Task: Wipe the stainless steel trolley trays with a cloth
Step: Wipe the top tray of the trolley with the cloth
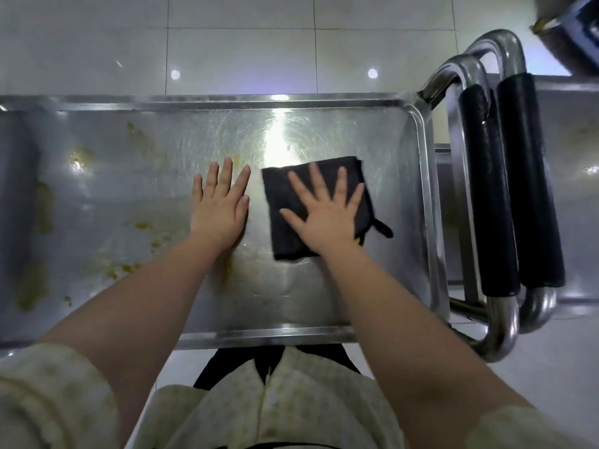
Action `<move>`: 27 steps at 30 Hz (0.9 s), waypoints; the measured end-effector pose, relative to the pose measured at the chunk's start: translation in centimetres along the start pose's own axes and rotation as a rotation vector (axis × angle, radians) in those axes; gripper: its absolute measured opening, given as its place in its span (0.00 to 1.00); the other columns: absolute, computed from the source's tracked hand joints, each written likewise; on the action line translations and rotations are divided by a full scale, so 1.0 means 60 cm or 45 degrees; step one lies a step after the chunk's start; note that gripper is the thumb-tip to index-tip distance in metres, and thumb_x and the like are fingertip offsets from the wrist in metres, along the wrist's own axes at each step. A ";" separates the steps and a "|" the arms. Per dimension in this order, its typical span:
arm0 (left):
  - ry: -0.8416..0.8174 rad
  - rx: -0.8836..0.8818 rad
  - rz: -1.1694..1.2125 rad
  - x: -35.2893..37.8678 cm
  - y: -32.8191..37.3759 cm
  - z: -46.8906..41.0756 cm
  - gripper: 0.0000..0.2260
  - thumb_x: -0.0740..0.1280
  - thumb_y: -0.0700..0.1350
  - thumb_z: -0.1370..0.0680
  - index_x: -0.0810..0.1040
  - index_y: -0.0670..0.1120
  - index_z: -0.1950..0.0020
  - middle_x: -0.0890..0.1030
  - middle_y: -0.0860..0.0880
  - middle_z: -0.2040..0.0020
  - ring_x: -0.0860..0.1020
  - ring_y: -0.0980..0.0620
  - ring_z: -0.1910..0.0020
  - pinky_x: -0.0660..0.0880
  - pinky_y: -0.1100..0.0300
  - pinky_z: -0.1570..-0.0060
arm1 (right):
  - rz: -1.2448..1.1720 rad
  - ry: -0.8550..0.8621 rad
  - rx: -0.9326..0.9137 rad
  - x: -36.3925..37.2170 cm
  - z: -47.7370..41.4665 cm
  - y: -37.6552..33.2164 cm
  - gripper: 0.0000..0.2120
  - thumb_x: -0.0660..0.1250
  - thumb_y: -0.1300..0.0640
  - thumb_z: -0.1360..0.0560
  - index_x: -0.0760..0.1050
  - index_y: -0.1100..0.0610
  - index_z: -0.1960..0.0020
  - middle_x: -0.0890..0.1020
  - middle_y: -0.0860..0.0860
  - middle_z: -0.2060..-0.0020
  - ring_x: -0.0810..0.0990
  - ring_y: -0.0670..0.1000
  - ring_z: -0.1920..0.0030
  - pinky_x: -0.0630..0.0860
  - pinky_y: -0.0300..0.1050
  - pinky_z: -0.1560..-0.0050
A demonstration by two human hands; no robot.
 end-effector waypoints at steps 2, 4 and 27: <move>0.001 0.010 0.015 -0.002 0.002 -0.001 0.24 0.46 0.53 0.17 0.45 0.55 0.20 0.45 0.46 0.20 0.42 0.44 0.21 0.37 0.44 0.26 | -0.025 0.028 0.226 -0.014 0.004 0.099 0.34 0.40 0.24 0.28 0.36 0.31 0.26 0.39 0.42 0.22 0.34 0.65 0.24 0.27 0.70 0.35; -0.014 0.061 0.076 -0.006 -0.003 0.003 0.25 0.48 0.54 0.17 0.48 0.55 0.20 0.46 0.46 0.20 0.42 0.43 0.21 0.36 0.44 0.26 | -0.011 0.020 0.410 -0.026 0.024 0.187 0.34 0.38 0.24 0.29 0.35 0.32 0.25 0.39 0.43 0.22 0.35 0.65 0.24 0.31 0.72 0.32; 0.027 0.087 0.074 0.008 -0.033 0.061 0.24 0.47 0.52 0.16 0.47 0.55 0.20 0.47 0.48 0.19 0.44 0.46 0.21 0.39 0.43 0.25 | -0.034 0.042 0.574 0.020 0.135 0.203 0.33 0.35 0.24 0.29 0.33 0.31 0.27 0.37 0.41 0.22 0.34 0.62 0.24 0.33 0.71 0.31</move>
Point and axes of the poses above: each hand's wrist, its own z-axis away from the middle knuckle, its own x-axis out of the palm, y = z × x, the point moved 4 cm from there along -z, towards the middle knuckle
